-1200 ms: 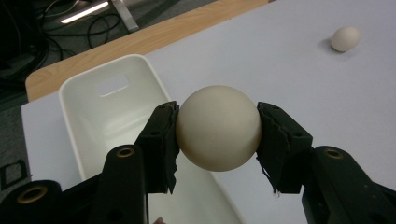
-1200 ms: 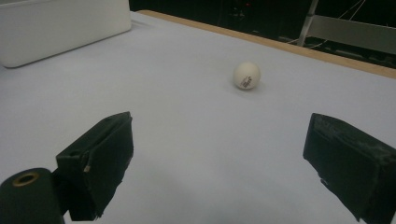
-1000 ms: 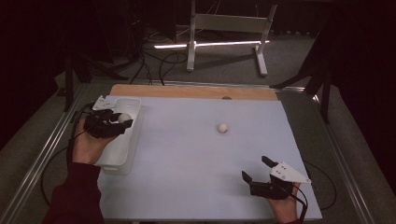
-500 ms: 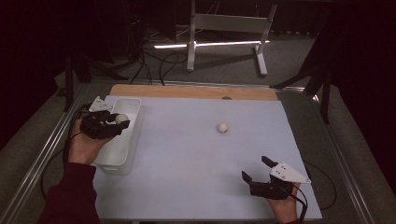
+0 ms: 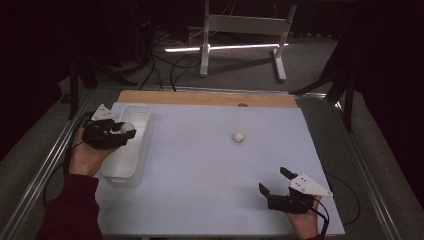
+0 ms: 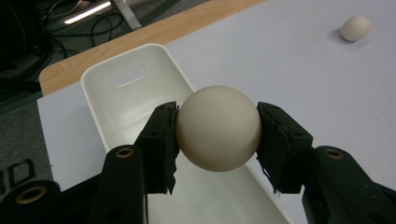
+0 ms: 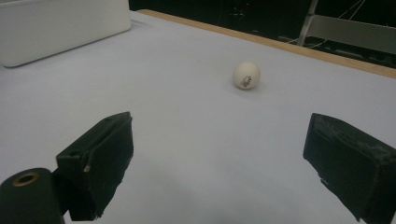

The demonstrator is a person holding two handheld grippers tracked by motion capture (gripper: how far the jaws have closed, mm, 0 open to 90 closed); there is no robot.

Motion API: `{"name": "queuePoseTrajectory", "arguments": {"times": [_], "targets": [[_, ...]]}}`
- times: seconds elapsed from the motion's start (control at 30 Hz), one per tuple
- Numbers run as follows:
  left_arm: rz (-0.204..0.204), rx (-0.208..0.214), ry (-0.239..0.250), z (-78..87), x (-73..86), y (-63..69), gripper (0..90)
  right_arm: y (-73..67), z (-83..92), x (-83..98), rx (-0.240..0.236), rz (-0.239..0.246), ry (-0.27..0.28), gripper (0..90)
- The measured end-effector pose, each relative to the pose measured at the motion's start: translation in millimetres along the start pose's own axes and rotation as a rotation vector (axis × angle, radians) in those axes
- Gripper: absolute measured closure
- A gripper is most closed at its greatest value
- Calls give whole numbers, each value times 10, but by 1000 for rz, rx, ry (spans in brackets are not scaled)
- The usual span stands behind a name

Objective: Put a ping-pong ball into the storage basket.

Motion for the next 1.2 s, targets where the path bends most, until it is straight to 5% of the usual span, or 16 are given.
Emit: {"name": "queuePoseTrajectory", "arguments": {"times": [0.6,0.63,0.7,0.8,1.2], "targets": [[7,-27,-2,34,49,-73,505,2,1,-1,2,0,0,81],[14,-57,2,38,45,-92,464,1,0,0,1,1,-1,81],[38,-93,23,39,20,-111,202,0,0,0,1,2,-1,81],[56,-88,40,53,-1,-107,84,0,1,-2,1,2,0,81],[44,-43,61,19,-48,14,53,1,1,-5,1,2,3,81]]}}
Point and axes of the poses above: each handheld gripper's, and its own axes: z roughly backward along the jaws, x roughly out of its underside, y roughly to its right, the point moved 7 cm from there along -z, roughly forward along the jaws, and after that the axes turned 7 degrees about z, right-handed, at the moved point
